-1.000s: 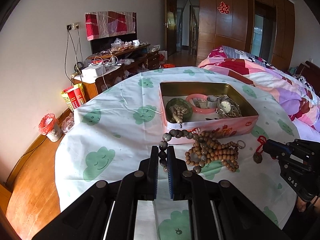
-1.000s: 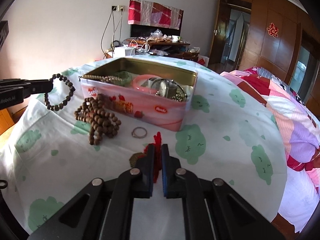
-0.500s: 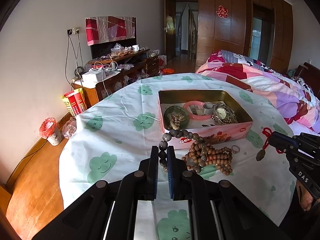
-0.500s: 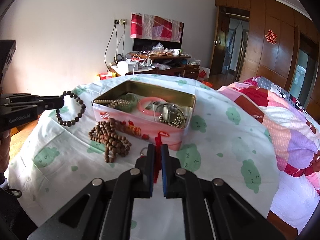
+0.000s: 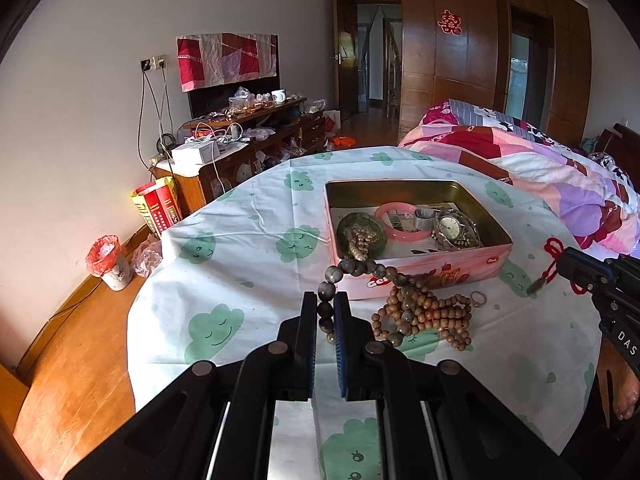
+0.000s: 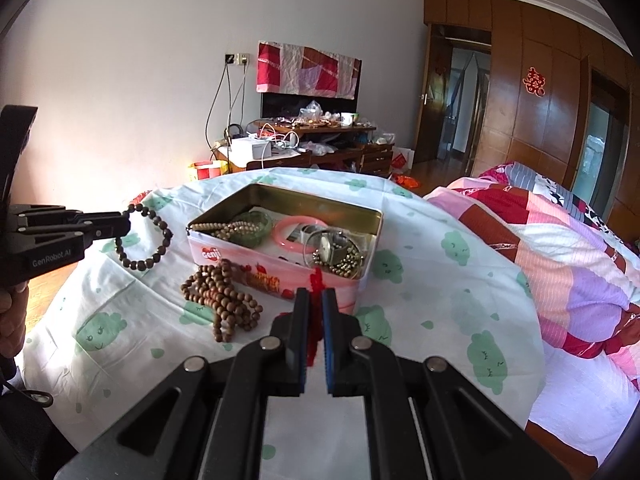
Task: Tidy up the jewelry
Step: 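Carry the bead bracelet and red cord over the tin and lower them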
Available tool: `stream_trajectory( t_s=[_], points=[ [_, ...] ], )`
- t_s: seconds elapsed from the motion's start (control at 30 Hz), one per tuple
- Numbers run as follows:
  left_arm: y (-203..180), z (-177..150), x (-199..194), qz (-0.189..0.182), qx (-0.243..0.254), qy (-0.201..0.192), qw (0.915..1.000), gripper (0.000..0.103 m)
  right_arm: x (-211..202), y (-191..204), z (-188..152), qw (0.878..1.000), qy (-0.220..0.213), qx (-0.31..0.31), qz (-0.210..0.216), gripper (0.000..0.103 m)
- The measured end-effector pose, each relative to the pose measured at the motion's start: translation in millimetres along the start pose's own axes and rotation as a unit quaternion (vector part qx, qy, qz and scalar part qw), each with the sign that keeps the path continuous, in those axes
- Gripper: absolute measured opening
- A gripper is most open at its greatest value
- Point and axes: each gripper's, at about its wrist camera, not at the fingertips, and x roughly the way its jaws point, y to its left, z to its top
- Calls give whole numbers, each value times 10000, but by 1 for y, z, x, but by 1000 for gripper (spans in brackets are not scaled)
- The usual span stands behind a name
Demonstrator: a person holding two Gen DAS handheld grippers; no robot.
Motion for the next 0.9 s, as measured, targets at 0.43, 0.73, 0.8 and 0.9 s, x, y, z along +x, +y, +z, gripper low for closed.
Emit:
stream_trajectory(
  t_s=[0.43, 0.73, 0.8, 0.9],
  points=[
    [1, 8, -4, 207, 57, -86, 9997, 7, -6, 0, 6, 9998, -155, -18, -129, 8],
    [-2, 18, -7, 365, 155, -176, 9991, 7, -9, 1, 12, 9996, -251, -54, -132, 8],
    [-4, 20, -7, 390, 181, -197, 9989, 7, -9, 1, 14, 9995, -270, -58, -127, 8],
    [-6, 24, -7, 413, 236, -235, 9986, 7, -9, 1, 18, 9994, -304, -75, -128, 8]
  ],
)
